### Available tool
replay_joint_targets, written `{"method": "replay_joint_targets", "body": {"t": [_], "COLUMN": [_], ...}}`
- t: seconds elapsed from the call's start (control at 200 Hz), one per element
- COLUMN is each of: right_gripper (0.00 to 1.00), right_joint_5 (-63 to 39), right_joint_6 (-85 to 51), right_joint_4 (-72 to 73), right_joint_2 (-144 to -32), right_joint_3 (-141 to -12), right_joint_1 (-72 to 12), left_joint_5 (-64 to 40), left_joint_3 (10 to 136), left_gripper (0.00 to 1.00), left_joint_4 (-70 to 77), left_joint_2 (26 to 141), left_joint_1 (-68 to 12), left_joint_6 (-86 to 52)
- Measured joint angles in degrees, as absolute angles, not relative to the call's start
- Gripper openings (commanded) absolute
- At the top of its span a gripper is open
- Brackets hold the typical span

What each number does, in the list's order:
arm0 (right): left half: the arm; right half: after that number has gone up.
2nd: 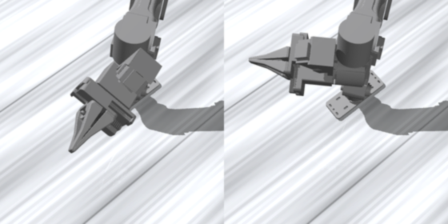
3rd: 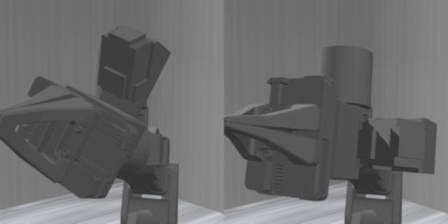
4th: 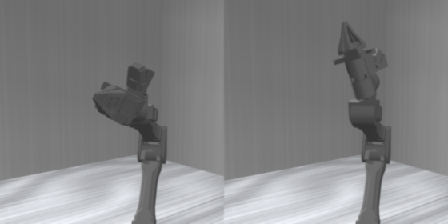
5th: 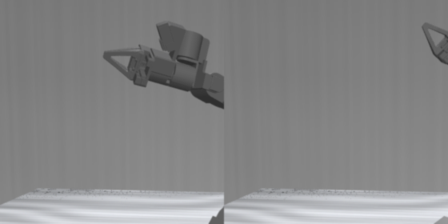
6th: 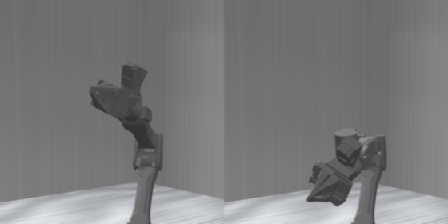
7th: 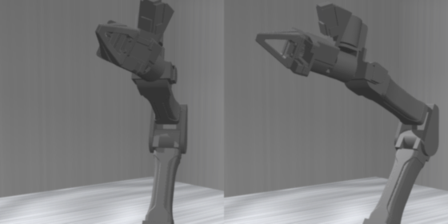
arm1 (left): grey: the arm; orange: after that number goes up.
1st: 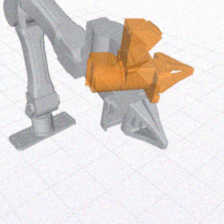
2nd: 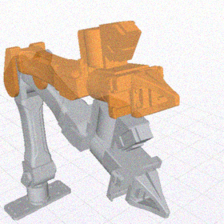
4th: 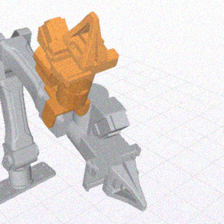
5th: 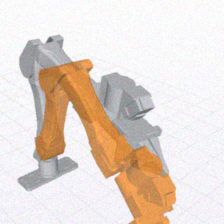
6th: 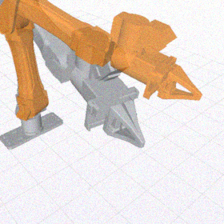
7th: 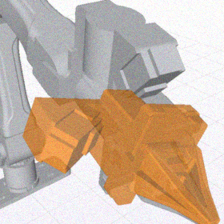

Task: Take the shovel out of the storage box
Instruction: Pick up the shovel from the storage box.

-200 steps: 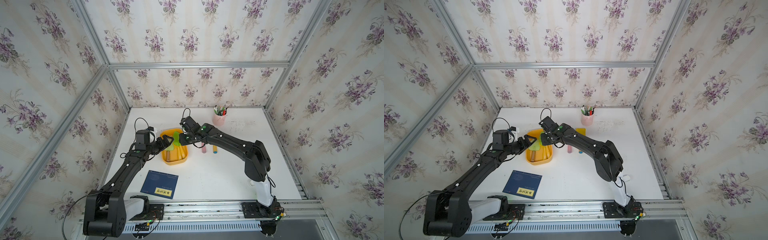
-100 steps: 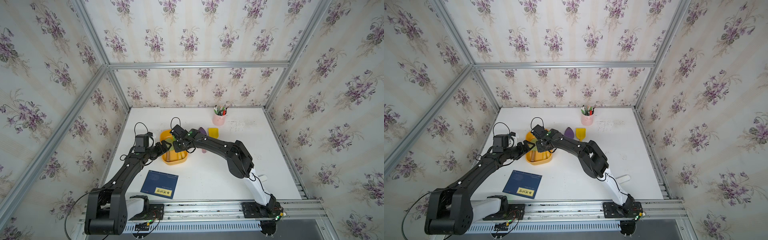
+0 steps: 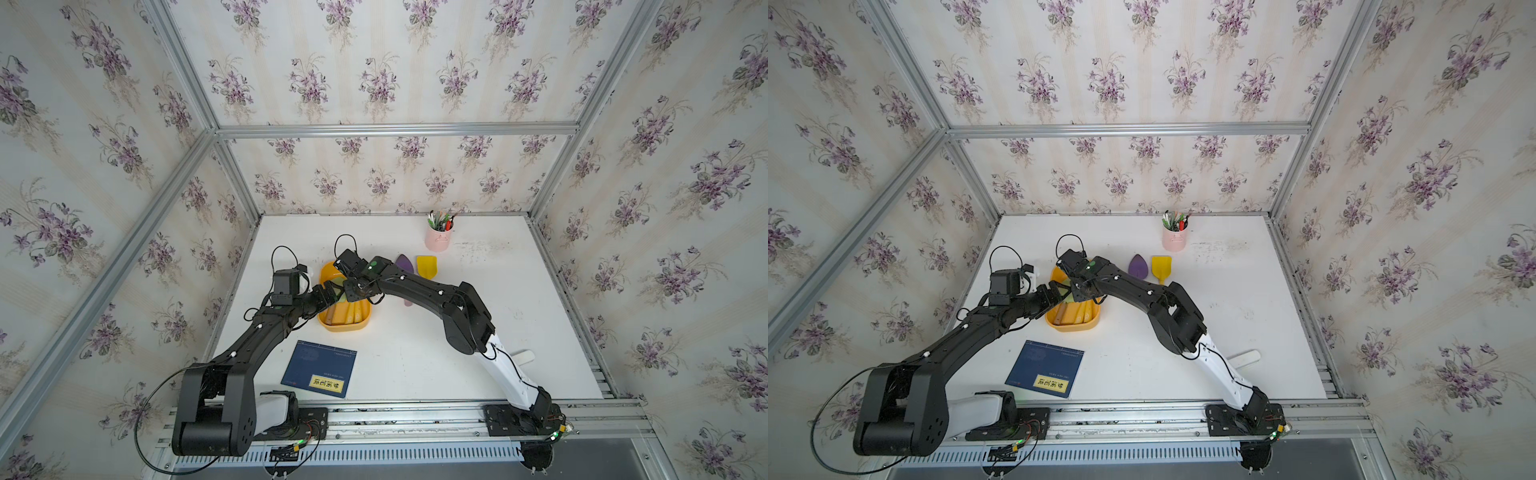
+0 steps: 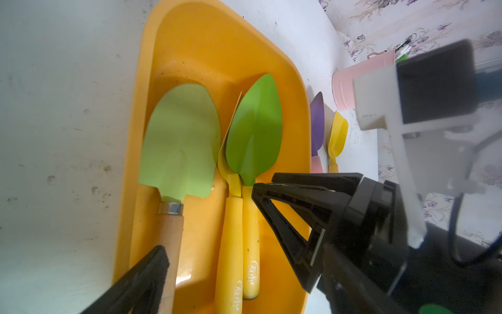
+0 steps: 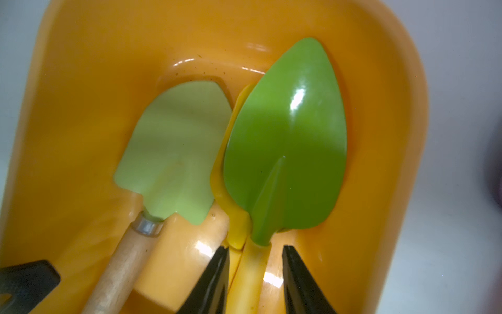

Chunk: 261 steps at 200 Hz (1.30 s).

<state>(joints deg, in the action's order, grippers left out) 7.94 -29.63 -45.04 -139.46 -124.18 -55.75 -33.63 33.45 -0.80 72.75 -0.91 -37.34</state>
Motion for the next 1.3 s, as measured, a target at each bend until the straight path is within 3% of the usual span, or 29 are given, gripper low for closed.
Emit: {"method": "replay_joint_targets", "body": {"t": [0.465, 0.739, 1.304], "right_gripper": [0.38, 0.4, 0.4], "right_joint_5": [2.52, 0.08, 0.08], "right_joint_6": [-30.46, -33.06, -34.92], "right_joint_4": [-44.97, -45.08, -47.92], "right_joint_2": [-135.24, -133.08, -136.53], "right_joint_3": [-121.01, -120.03, -120.92], "right_joint_1": [-54.72, -55.35, -55.22], "left_joint_5": [-33.21, -31.97, -35.27], "left_joint_3": [33.43, 30.85, 28.23], "left_gripper": [0.88, 0.8, 0.76], "left_joint_4": [-2.72, -4.58, -0.08], "left_joint_2": [66.32, 62.46, 66.98], "left_joint_1": [-0.93, 0.69, 0.1], "left_joint_6": [-38.44, -38.54, -40.12]}}
